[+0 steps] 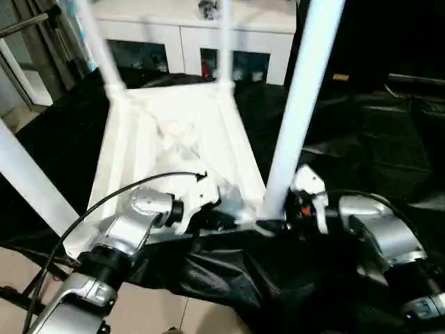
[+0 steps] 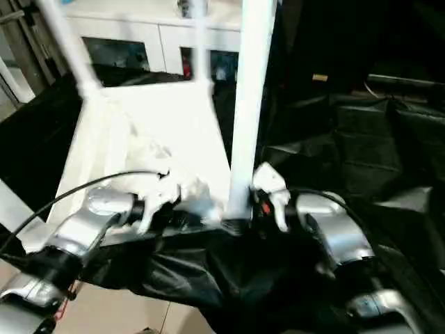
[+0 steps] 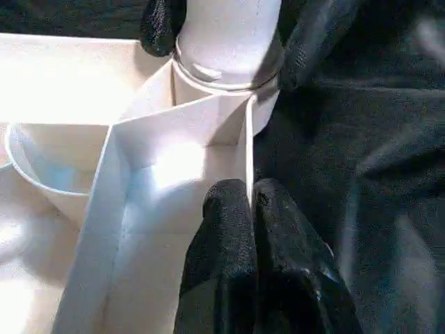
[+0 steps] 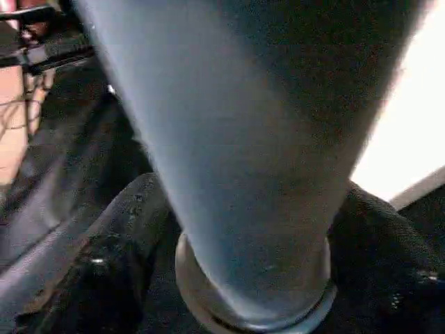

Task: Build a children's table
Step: Rotate leg to tighten

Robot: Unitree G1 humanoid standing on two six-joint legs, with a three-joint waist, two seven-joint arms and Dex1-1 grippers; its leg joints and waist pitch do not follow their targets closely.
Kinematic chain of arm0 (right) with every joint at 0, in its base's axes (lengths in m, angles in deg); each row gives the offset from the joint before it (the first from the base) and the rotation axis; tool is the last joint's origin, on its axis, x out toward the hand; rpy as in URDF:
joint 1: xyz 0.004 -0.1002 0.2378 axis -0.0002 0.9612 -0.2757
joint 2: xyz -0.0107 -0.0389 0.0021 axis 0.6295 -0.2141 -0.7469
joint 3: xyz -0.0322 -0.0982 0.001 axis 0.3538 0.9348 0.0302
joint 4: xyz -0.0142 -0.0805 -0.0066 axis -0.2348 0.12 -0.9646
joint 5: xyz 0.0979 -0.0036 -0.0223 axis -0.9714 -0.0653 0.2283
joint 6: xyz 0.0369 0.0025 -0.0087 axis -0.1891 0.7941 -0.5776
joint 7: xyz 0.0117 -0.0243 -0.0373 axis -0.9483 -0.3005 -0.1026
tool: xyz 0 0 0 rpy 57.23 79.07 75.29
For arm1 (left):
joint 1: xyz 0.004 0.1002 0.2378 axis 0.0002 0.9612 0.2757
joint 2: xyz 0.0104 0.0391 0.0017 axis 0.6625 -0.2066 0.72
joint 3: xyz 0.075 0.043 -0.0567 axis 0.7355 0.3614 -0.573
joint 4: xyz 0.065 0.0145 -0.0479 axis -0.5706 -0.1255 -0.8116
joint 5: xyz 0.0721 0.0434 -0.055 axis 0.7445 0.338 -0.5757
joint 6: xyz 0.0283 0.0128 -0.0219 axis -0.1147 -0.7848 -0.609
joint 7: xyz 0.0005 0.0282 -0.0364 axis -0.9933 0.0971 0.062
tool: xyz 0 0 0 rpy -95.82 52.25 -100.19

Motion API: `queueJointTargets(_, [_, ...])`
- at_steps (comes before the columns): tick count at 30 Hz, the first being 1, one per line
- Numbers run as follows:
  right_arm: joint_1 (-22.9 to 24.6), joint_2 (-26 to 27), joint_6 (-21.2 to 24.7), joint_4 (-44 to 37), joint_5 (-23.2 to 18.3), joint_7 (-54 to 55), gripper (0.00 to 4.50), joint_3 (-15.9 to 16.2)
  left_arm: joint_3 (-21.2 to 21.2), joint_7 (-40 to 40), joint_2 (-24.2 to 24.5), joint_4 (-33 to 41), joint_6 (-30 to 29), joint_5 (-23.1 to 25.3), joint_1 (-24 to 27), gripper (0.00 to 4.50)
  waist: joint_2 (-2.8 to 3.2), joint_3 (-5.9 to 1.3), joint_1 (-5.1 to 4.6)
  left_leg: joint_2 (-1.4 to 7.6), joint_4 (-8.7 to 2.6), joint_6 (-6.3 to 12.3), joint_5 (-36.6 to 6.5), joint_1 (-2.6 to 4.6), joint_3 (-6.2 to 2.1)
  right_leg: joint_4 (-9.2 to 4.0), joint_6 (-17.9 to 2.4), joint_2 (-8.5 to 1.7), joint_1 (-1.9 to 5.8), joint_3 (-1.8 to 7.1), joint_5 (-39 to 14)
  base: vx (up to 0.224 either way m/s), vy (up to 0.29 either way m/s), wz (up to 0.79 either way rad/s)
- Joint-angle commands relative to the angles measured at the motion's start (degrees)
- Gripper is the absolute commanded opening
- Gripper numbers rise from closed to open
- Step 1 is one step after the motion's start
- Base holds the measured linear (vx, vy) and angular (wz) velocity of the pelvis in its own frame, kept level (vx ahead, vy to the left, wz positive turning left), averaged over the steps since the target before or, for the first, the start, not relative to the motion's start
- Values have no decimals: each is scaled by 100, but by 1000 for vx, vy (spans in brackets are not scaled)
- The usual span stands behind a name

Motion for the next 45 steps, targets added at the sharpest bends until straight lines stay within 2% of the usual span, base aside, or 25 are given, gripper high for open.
queueJointTargets(1, [92, 26, 94, -347, -171, -415, 313, 253, 199, 282, -40, 278, 16, -210, 25, 0, -74, -306, -2, 400, -390, 418, -972, 63, -112, -376, -1350, -476, 271, 352, -951, 0, 0, 0])
queueJointTargets(7, [180, -51, 226, -521, -261, -568, 265, 326, 207, 488, 52, 360, -22, -250, 84, 0, -72, -323, -1, 396, -375, 478, -772, 56, -111, -346, -1393, -469, 268, 345, -696, 0, 0, 0])
queueJointTargets(13, [243, 23, 300, -564, -258, -505, 251, 317, 168, 295, -7, 310, -42, -222, 87, 0, -80, -327, -4, 390, -370, 455, -756, 53, -113, -349, -1365, -469, 272, 345, -756, 0, 0, 0])
queueJointTargets(15, [272, 263, 253, -442, -208, -46, 250, 203, 96, -76, -155, 138, -61, -121, 3, 0, -73, -320, -3, 392, -372, 445, -771, 54, -113, -355, -1360, -472, 266, 347, -785, 0, 0, 0])
queueJointTargets(18, [191, 607, 181, -86, -14, 706, 248, 63, -17, -560, -372, -75, -137, -43, -132, 0, -82, -304, -37, 367, -386, 316, -972, 60, -122, -403, -1277, -477, 266, 342, -1154, 0, 0, 0])
queueJointTargets(19, [151, 723, 165, 45, 51, 968, 247, 22, -52, -686, -453, -121, -173, -41, -173, 0, -74, -279, -64, 361, -398, 233, -1110, 74, -118, -441, -1235, -479, 232, 348, -1424, 0, 0, 0])
queueJointTargets(21, [115, 880, 160, 190, 103, 1281, 246, -38, -88, -895, -568, -183, -214, -13, -230, 0, -90, -274, -104, 346, -416, 129, -1281, 66, -145, -471, -1114, -488, 261, 339, -1794, 0, 0, 0])
queueJointTargets(22, [38, 1221, 260, 443, 178, 1918, 245, -175, -113, -1334, -799, -348, -319, 89, -365, 0, -67, -267, -133, 342, -424, 88, -1348, 72, -150, -496, -1050, -482, 245, 340, -1929, 0, 0, 0])
queueJointTargets(23, [10, 1352, 287, 535, 213, 2162, 245, -224, -107, -1480, -878, -406, -364, 132, -412, 0, -74, -258, -175, 336, -430, 36, -1477, 77, -168, -515, -1013, -481, 237, 327, -2107, 0, 0, 0])
queueJointTargets(25, [-31, 1551, 307, 671, 302, 2546, 245, -272, -130, -1736, -1028, -510, -447, 184, -489, 0, -57, -265, -206, 329, -433, 15, -1524, 71, -182, -522, -959, -486, 254, 329, -2166, 0, 0, 0])
queueJointTargets(26, [-69, 1675, 336, 775, 370, 2827, 245, -303, -147, -1885, -1125, -566, -482, 207, -528, 0, -59, -244, -234, 332, -441, 21, -1568, 70, -167, -541, -943, -474, 227, 339, -2179, 0, 0, 0])
queueJointTargets(27, [-167, 1964, 208, 1052, 575, 3536, 245, -384, -173, -2279, -1343, -696, -526, 300, -609, 0, -56, -248, -231, 322, -437, 13, -1633, 92, -169, -551, -930, -472, 220, 331, -2255, 0, 0, 0])
queueJointTargets(28, [-211, 2093, 176, 1163, 603, 3779, 245, -450, -157, -2333, -1413, -707, -542, 328, -616, 0, -56, -246, -254, 309, -432, -40, -1708, 124, -163, -568, -913, -470, 187, 334, -2398, 0, 0, 0])
queueJointTargets(29, [-211, 2093, 176, 1163, 603, 3779, 245, -450, -157, -2333, -1413, -707, -542, 328, -616, 0, -58, -259, -254, 313, -440, -48, -1682, 111, -181, -568, -887, -478, 214, 329, -2409, 0, 0, 0])
queueJointTargets(31, [-273, 2247, -27, 1262, 650, 3935, 245, -469, -95, -2349, -1505, -695, -521, 381, -603, 0, -39, -265, -249, 327, -437, -4, -1660, 111, -170, -567, -901, -480, 199, 348, -2219, 0, 0, 0])
queueJointTargets(32, [-297, 2278, -74, 1281, 650, 3897, 280, -464, -56, -2307, -1520, -677, -515, 400, -585, 0, -30, -275, -250, 324, -447, 33, -1621, 92, -174, -547, -928, -467, 225, 342, -2050, 0, 0, 0])
queueJointTargets(34, [-321, 2308, 59, 1229, 437, 3716, 280, -581, -46, -2310, -1518, -654, -515, 406, -562, 0, -19, -281, -249, 327, -447, 89, -1550, 84, -165, -521, -1003, -457, 236, 347, -1784, 0, 0, 0])
queueJointTargets(36, [-321, 2245, 81, 1126, 405, 3506, 321, -548, -38, -2220, -1487, -590, -510, 377, -516, 0, -14, -283, -249, 329, -446, 125, -1515, 82, -159, -510, -1063, -459, 244, 346, -1657, 0, 0, 0])
queueJointTargets(37, [-318, 2201, 64, 1089, 421, 3413, 323, -506, -36, -2186, -1471, -571, -502, 369, -502, 0, -17, -286, -245, 328, -440, 141, -1498, 82, -155, -511, -1077, -465, 247, 348, -1627, 0, 0, 0])
queueJointTargets(40, [-281, 1877, -80, 875, 400, 2715, 345, -303, -46, -1896, -1347, -500, -358, 287, -462, 0, -23, -293, -224, 332, -434, 213, -1436, 74, -151, -507, -1099, -468, 266, 344, -1555, 0, 0, 0])
queueJointTargets(42, [-234, 1548, -126, 666, 286, 2058, 345, -170, -25, -1499, -1185, -354, -287, 176, -397, 0, -25, -305, -203, 340, -421, 284, -1273, 64, -145, -480, -1153, -469, 275, 349, -1313, 0, 0, 0])
queueJointTargets(43, [-212, 1409, -122, 577, 230, 1794, 345, -125, -15, -1330, -1112, -287, -273, 127, -366, 0, -30, -326, -169, 342, -403, 365, -1147, 61, -144, -454, -1201, -469, 306, 343, -1084, 0, 0, 0])
queueJointTargets(44, [-198, 1316, -112, 519, 195, 1615, 345, -100, -10, -1212, -1060, -243, -268, 94, -345, 0, -17, -338, -161, 354, -387, 464, -950, 43, -132, -405, -1307, -469, 302, 353, -715, 0, 0, 0])
queueJointTargets(45, [-171, 1148, -112, 429, 154, 1341, 345, -59, 5, -1033, -964, -183, -223, 55, -312, 0, -8, -339, -160, 356, -385, 498, -868, 37, -130, -386, -1358, -464, 302, 348, -565, 0, 0, 0])
